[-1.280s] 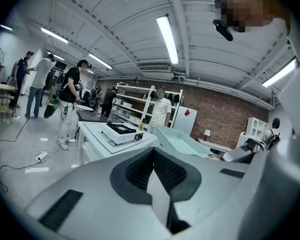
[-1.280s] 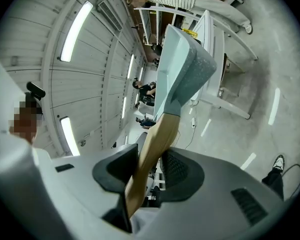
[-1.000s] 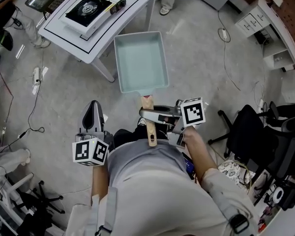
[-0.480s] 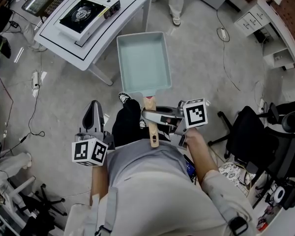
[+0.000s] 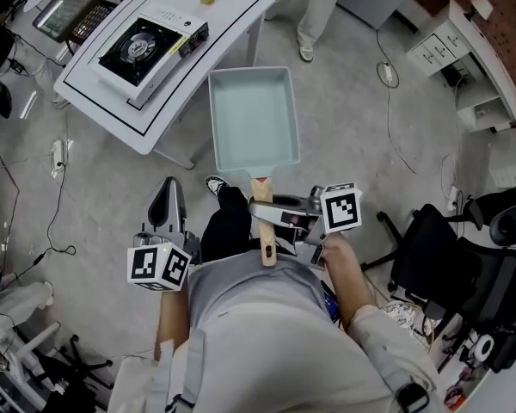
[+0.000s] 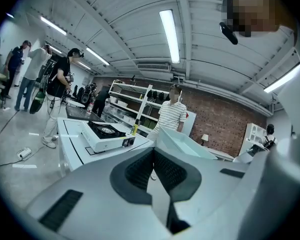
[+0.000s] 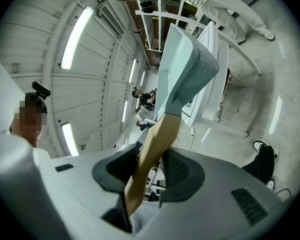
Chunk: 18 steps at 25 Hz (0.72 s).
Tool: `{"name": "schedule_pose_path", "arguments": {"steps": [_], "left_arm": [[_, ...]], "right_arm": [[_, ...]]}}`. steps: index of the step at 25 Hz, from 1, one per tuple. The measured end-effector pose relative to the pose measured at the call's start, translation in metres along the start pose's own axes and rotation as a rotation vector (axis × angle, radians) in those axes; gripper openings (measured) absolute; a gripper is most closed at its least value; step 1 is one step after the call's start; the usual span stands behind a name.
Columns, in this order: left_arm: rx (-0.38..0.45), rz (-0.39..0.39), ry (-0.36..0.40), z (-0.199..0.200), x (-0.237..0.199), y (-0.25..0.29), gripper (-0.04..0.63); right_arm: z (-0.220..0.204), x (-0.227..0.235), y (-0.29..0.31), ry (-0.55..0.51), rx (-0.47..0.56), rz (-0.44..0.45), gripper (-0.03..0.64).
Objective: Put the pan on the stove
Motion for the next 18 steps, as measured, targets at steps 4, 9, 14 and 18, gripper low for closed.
{"name": "schedule_pose_path", "arguments": {"steps": [4, 9, 14, 18], "left_arm": [[0.016, -0.002, -0.007, 0.013, -0.007, 0.031, 0.008], [0.009, 0.004, -0.017, 0.032, -0.013, 0.069, 0.008], [0.009, 0.016, -0.014, 0.045, -0.029, 0.106, 0.008], [0.014, 0.031, -0.022, 0.053, -0.041, 0.129, 0.008]], "right_arm": [[0.034, 0.01, 0.01, -0.014, -0.024, -0.011, 0.149], [0.072, 0.02, 0.024, 0.0, -0.05, -0.009, 0.15], [0.109, 0.033, 0.044, 0.0, -0.086, -0.003, 0.15], [0.132, 0.042, 0.059, 0.011, -0.115, 0.007, 0.15]]}}
Point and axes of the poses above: the fingertips, and each gripper's own axes: y forward along the fingers, x to its right, z out of its top, the point moved 7 cm from there along -y, backward along the fingers, and after that the axes turned 10 degrees about z, right-handed, at the moved point
